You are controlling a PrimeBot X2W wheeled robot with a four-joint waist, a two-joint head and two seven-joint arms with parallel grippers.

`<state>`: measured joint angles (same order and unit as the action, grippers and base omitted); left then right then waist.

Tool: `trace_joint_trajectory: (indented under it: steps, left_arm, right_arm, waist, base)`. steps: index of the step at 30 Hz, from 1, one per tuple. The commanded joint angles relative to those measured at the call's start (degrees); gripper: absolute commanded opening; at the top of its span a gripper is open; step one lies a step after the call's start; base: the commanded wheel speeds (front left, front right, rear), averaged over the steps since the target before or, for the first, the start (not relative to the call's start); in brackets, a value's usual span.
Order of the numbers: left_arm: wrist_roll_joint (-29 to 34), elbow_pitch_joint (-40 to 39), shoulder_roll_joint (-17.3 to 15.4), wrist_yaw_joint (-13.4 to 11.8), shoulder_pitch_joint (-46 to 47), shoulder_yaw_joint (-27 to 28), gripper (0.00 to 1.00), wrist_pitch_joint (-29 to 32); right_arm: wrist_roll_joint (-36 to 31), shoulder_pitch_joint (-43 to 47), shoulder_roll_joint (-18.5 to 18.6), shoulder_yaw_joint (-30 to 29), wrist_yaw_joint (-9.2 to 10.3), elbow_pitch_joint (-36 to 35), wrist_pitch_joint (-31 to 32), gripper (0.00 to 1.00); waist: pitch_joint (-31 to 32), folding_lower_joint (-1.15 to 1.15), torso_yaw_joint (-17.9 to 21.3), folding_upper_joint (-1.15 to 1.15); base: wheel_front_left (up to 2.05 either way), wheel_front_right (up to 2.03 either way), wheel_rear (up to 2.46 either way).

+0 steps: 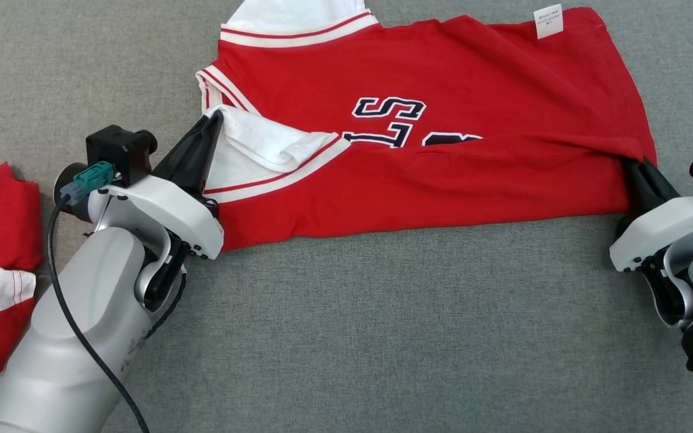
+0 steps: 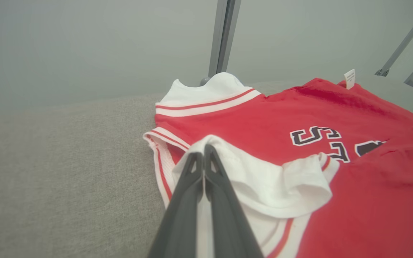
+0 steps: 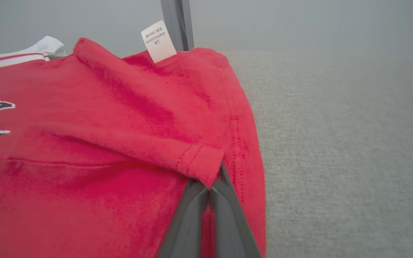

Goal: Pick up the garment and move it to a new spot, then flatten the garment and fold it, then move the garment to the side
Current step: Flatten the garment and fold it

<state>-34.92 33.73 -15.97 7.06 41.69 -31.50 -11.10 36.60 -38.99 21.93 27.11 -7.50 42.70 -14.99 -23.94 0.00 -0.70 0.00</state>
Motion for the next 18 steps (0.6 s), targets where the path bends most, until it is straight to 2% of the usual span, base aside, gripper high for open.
trace_joint_trajectory:
  steps: [1, 2, 3, 4, 5, 6, 7, 11, 14, 18]
  left_arm:
    - [-0.40, 1.43, -0.01, 0.33, 1.66, -0.38, 0.00, -0.40]
    - [-0.40, 2.37, 0.18, 0.40, 2.15, -0.65, 0.00, -0.70]
    - [-0.67, 3.27, 0.43, 0.45, 2.54, -0.91, 0.00, -0.96]
    - [-1.28, 4.00, 0.89, 0.40, 2.61, -0.96, 0.00, -1.27]
    - [-1.36, 4.77, 1.09, 0.43, 2.76, -1.11, 0.38, -1.69]
    - [-1.45, 5.22, 1.15, 0.44, 2.88, -1.16, 0.83, -2.09]
    - [-1.83, 5.50, 1.29, 0.46, 2.82, -0.89, 1.00, -2.45]
    - [-2.65, 5.50, 1.31, 0.45, 1.29, 0.41, 1.00, -3.38]
    - [-4.60, 2.88, 1.47, -0.86, -2.88, 3.52, 1.00, -3.94]
    - [-6.91, -0.80, 1.35, -2.06, -9.44, 4.91, 1.00, -3.62]
  right_arm:
    - [-0.61, -1.41, 0.04, 0.38, 0.01, 1.51, -0.34, 0.00]
    - [-0.59, -1.90, -0.28, 0.50, 0.01, 2.24, -0.34, 0.00]
    - [-0.55, -2.18, -0.53, 0.48, 0.01, 2.76, -0.34, 0.21]
    - [-0.53, -2.37, -0.67, 0.33, 0.01, 3.36, -0.34, 0.46]
    - [-0.63, -2.47, -0.71, 0.05, 0.01, 3.82, -0.34, 0.99]
    - [-0.89, -2.49, -0.76, -0.34, 0.01, 3.76, -0.34, 1.00]
    - [-1.20, -2.28, -0.86, -0.85, 0.01, 3.46, -0.35, 1.00]
    - [-2.54, -0.44, -1.13, -2.68, 0.01, 1.71, -0.35, 1.00]
    - [-4.19, 3.04, -1.71, -5.09, 0.01, -1.59, -0.35, 1.00]
    - [-5.35, 7.56, -2.16, -8.13, 0.01, -4.49, -0.35, 1.00]
  waist:
    - [-0.22, 0.00, -0.02, 0.00]
    - [-0.27, 0.00, -0.06, 0.00]
    - [-0.25, 0.00, -0.12, 0.00]
    - [-0.14, 0.00, -0.21, 0.00]
    - [0.07, 0.00, -0.32, 0.00]
    - [0.31, 0.00, -0.40, 0.00]
    - [0.55, 0.00, -0.46, 0.00]
    - [1.54, 0.00, -0.47, 0.00]
    - [3.06, 0.00, -0.40, 0.00]
    - [4.46, 0.00, -0.51, 0.00]
  base:
    - [0.00, 0.00, 0.00]
    - [0.00, 0.00, 0.00]
    - [0.00, 0.00, 0.00]
    - [0.00, 0.00, 0.00]
    - [0.00, 0.00, 0.00]
    - [0.00, 0.00, 0.00]
    - [0.00, 0.00, 0.00]
    - [0.00, 0.00, 0.00]
    - [0.00, 0.00, 0.00]
    - [0.00, 0.00, 0.00]
